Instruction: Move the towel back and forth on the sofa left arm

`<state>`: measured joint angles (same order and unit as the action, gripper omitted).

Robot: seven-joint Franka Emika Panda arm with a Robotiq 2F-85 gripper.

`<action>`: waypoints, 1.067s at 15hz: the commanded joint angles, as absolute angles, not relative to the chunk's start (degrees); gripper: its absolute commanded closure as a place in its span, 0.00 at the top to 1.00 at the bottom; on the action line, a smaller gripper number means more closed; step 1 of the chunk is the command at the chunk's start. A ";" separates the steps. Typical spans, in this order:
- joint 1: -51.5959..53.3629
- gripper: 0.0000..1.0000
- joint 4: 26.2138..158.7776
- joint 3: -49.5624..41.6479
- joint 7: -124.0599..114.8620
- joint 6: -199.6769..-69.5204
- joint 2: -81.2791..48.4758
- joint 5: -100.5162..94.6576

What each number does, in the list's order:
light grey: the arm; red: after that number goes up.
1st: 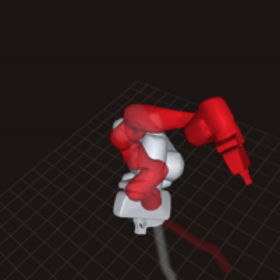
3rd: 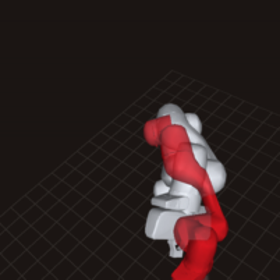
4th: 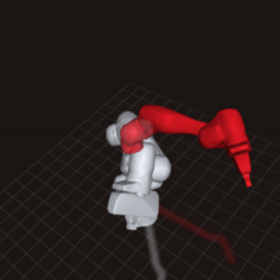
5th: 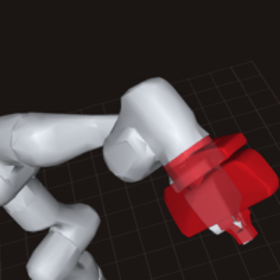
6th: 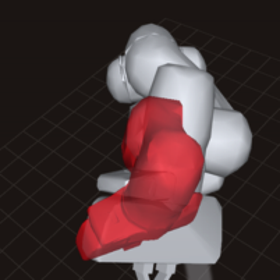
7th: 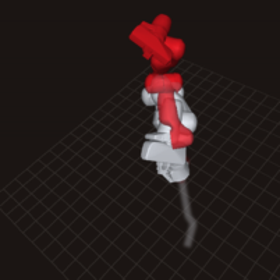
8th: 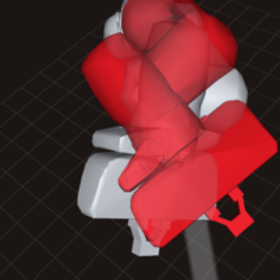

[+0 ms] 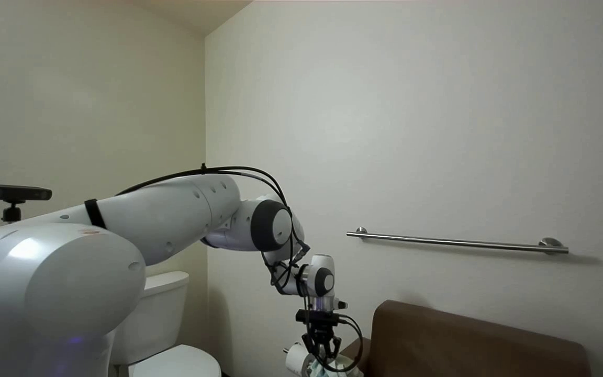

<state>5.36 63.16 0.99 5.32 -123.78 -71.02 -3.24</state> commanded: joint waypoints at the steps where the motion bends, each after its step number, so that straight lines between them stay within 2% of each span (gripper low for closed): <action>1: 3.67 0.10 64.62 2.53 9.02 -121.50 -70.64 -2.52; 16: 1.67 0.10 100.72 4.80 -0.78 -124.98 -48.15 4.09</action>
<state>1.92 89.73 3.80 1.91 -123.84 -54.35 0.96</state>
